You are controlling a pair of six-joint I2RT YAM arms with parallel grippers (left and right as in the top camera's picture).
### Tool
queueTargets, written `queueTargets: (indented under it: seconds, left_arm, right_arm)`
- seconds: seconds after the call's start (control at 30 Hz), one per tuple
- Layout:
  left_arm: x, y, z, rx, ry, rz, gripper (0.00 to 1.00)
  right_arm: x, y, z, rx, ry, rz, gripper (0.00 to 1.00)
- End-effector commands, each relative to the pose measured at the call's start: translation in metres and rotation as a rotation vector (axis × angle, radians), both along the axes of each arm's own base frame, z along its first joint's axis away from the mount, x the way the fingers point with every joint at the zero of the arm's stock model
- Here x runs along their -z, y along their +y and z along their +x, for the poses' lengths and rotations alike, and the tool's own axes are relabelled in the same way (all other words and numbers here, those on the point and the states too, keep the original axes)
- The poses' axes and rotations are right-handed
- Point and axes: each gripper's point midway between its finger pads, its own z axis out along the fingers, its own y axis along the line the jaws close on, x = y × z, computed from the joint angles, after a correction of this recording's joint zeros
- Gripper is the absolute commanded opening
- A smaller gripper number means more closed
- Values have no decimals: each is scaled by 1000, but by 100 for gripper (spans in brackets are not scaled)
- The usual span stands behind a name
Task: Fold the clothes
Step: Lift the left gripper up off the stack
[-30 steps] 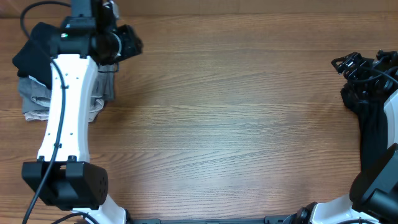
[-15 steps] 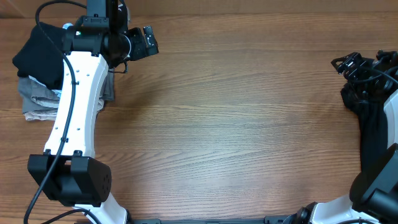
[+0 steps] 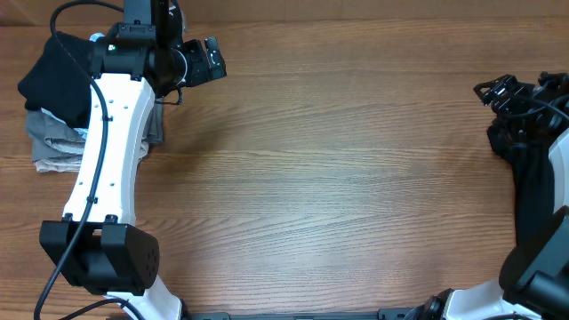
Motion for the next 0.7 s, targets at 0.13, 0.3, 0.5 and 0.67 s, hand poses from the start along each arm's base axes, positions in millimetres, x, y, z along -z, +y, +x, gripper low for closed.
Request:
queueTargets:
  seconds: [0.13,0.3,0.5,0.67]
  left_arm:
    - [6,1,1,-7,13,9,100]
    - [6,1,1,-8,13,9,100]
    - [6,1,1,-7,13,9,100]
    - [6,1,1,-7,13,9,100]
  right_arm:
    - [-108,15,-19,-10,-240,-124,100]
    - [-179,37,-48,-26,-408,-211,100]
    - [-254,107,-95,-154,-632,-279,100]
    - [-303,177,-153,-320,-831,-292,100]
